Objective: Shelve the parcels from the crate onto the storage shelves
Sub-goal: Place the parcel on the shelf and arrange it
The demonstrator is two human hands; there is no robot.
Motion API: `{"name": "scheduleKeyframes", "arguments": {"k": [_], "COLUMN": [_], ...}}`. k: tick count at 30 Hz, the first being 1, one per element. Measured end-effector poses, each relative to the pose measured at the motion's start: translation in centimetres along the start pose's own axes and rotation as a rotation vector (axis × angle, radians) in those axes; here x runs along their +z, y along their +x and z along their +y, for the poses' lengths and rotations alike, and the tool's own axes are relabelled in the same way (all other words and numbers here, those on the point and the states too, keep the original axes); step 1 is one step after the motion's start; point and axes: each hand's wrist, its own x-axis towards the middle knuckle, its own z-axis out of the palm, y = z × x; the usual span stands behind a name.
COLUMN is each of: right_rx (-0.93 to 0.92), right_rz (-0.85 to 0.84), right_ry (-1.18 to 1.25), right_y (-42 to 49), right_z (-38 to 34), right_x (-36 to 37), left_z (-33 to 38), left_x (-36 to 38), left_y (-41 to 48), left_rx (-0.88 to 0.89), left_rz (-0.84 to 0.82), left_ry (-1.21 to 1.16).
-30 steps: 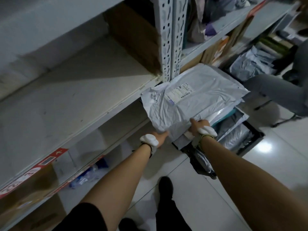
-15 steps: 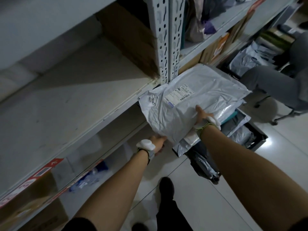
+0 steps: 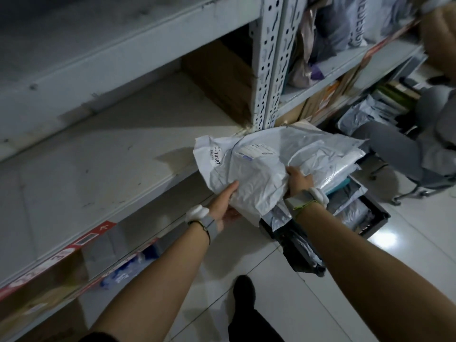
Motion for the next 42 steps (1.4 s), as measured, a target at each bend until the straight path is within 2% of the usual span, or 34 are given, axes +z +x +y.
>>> {"name": "scheduleKeyframes", "arguments": {"k": [4,7,10,12,14,16,19,21,25,28,31,32,34,35,37,40,42], "right_rx": [-0.145,-0.278,-0.248,-0.281,-0.390,-0.346,-0.021,0.130,0.189,0.092,0.011,-0.058,-0.175,-0.228,-0.294,-0.388,-0.429], "right_rz": [-0.105,-0.120,-0.205,-0.268,-0.367,-0.432,-0.612,-0.695,-0.763,-0.837,-0.917,-0.945,-0.917,-0.914,-0.906,-0.940,-0.966], "right_ry": [-0.023,-0.177,-0.348,-0.451,-0.426,-0.357,-0.102,0.077,0.150,0.190,0.170,0.167,0.158,0.125,0.163,0.197,0.199], "right_y": [-6.6,-11.4,-15.6,-18.3,-21.8,-24.5,-26.7,-28.6,-32.1,-35.2,-36.0,-36.1,-33.8,-34.9,-36.9,-39.9,-40.2], "right_z": [1.8,4.4,6.5,7.6,9.2,10.6,11.2,11.1,10.3,9.4,7.9,7.1,5.7,4.6,2.4,-0.4,-1.9], "right_x": [0.8,1.0,1.1,0.8,0.3,-0.3,-0.6,-0.2,1.7,3.7,5.1,5.4,6.7,7.1,7.3,7.7,7.9], "left_z": [0.3,-0.3,-1.3,-2.5,-4.1,-5.4,-6.5,-7.6,-9.1,-9.2,-8.9,-8.7,-8.0,-7.8,-7.3,-6.6,-6.4], "left_x": [0.5,-0.7,-2.5,-4.2,-7.1,-9.7,-12.2,-14.1,-17.0,-18.9,-21.4,-22.4,-23.8,-24.9,-26.4,-28.1,-28.5], "left_y": [-3.3,-6.4,-10.3,-12.9,-15.6,-18.1,-21.7,-24.7,-28.5,-31.8,-34.4,-35.8,-37.1,-38.4,-39.8,-41.9,-42.5], "left_rx": [0.093,0.105,0.089,0.138,0.226,0.267,0.344,0.426,0.606,0.721,0.808,0.821,0.813,0.834,0.855,0.902,0.887], "left_rz": [-0.116,-0.136,-0.115,-0.012,0.158,0.201,0.191,0.179,0.179,0.212,0.156,0.171,0.155,0.162,0.223,0.343,0.343], "left_ry": [-0.154,-0.223,-0.218,-0.125,-0.101,-0.112,-0.096,-0.050,0.117,0.203,0.249,0.202,-0.056,-0.191,-0.316,-0.262,-0.215]}}
